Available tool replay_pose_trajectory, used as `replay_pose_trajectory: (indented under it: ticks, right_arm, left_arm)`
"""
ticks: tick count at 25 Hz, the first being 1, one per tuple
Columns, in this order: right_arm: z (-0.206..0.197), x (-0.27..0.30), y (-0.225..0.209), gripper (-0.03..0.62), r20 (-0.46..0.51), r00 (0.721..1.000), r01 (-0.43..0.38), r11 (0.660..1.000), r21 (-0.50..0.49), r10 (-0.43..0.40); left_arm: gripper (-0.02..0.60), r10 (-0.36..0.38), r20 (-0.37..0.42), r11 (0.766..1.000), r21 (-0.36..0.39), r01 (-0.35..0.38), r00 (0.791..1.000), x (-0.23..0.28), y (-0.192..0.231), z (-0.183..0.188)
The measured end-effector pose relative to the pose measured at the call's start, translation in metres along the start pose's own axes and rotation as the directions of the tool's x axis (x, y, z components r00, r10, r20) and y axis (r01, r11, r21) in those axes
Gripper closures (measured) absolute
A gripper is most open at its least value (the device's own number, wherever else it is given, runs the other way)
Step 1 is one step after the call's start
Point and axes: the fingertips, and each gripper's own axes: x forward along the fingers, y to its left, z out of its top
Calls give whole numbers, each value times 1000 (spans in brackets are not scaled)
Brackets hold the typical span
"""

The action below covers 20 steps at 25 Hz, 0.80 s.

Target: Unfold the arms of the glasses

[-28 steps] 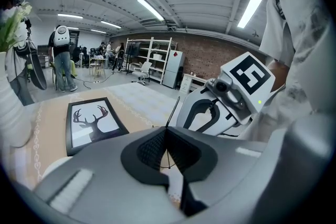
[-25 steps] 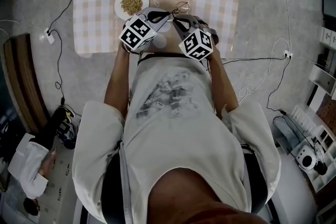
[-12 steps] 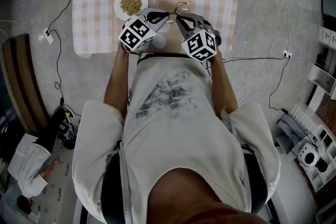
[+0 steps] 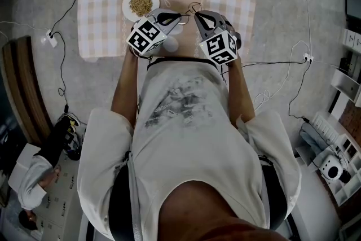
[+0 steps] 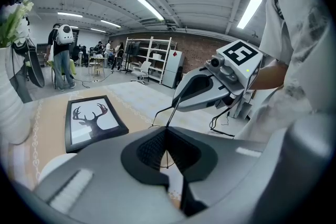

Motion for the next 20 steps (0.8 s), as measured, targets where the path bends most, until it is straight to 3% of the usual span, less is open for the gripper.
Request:
replay_pose_trajectory:
  ticks: [20]
  right_arm:
    - [-6, -9, -45, 572, -12, 994, 107, 989, 101, -106]
  left_arm:
    - [571, 6, -4, 1000, -5, -6, 1000, -3, 15, -1]
